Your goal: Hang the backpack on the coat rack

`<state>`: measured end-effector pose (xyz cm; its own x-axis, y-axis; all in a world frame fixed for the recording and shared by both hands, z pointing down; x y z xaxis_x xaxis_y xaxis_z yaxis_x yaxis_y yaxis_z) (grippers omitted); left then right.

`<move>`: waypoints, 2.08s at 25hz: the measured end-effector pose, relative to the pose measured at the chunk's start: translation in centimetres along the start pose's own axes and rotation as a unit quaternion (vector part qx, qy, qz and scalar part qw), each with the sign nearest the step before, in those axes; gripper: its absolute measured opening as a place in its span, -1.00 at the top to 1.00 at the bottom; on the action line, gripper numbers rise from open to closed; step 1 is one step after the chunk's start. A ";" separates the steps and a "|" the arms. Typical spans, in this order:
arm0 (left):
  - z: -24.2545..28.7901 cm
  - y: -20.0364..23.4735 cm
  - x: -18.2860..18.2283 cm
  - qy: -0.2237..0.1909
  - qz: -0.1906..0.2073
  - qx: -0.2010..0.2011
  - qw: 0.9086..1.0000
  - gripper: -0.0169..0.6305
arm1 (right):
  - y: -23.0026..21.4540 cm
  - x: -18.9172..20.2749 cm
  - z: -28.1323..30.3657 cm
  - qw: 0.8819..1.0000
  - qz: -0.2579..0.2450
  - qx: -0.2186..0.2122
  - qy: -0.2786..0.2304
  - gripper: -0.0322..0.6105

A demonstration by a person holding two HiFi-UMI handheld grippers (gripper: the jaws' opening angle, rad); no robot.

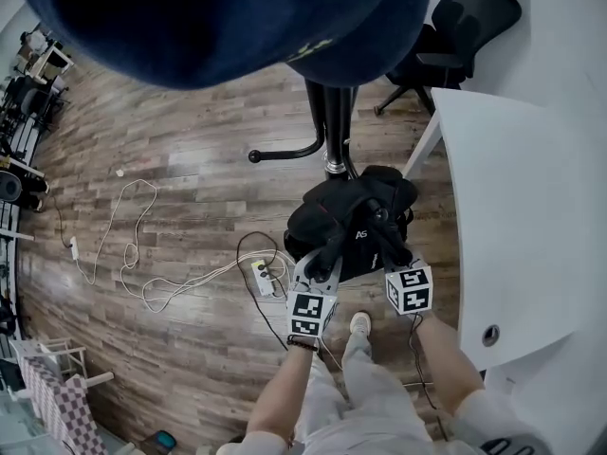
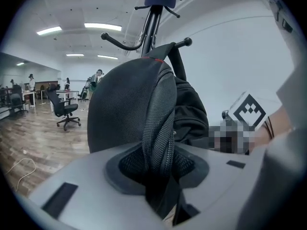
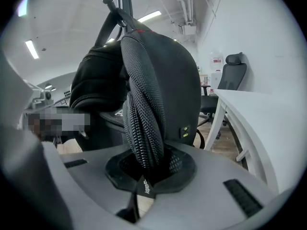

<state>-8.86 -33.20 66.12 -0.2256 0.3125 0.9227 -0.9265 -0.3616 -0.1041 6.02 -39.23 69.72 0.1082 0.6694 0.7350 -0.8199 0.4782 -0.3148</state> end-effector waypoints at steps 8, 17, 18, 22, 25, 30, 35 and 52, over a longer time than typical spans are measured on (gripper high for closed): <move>-1.1 -0.2 0.6 -0.011 -0.031 0.037 0.999 0.14 | -0.9 0.2 -0.6 0.997 0.062 -0.036 0.003 0.49; -9.3 -0.1 0.7 -0.027 -0.029 -0.030 0.999 0.21 | -1.0 3.1 -8.7 0.992 0.109 0.015 -0.061 0.47; -10.1 0.0 0.2 -0.036 -0.025 -0.033 0.998 0.26 | -0.2 3.4 -9.9 0.991 0.110 0.013 -0.070 0.47; -14.2 0.1 -1.4 -0.068 -0.014 -0.047 0.996 0.47 | 3.8 4.4 -15.0 0.993 0.068 0.021 -0.096 0.62; -18.2 0.8 -1.8 -0.074 0.004 -0.061 0.995 0.75 | 6.9 4.5 -18.5 0.988 0.067 0.042 -0.131 0.73; -26.1 2.4 -2.2 -0.089 -0.007 -0.069 0.994 0.85 | 11.6 4.3 -24.0 0.982 0.056 0.057 -0.171 0.75; -35.4 2.2 -0.6 -0.089 -0.002 -0.047 0.995 0.85 | 16.0 7.5 -30.3 0.976 0.058 0.087 -0.189 0.75; -45.5 -1.9 2.0 -0.060 0.028 -0.031 0.997 0.86 | 17.9 14.5 -37.8 0.970 0.081 0.114 -0.197 0.75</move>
<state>-21.23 8.04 51.30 -0.2430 0.1841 0.9524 -0.9313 -0.3191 -0.1759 14.13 0.51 52.04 -0.2182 0.4340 0.8741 -0.9166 0.2165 -0.3363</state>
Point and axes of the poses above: the fingertips, and each gripper's own axes: z forward along the fingers, y to its left, x out of its underside, the point moved 4 cm from there along -z, backward along the fingers, and after that the axes turned 13 degrees about z, right-handed, at the moved point
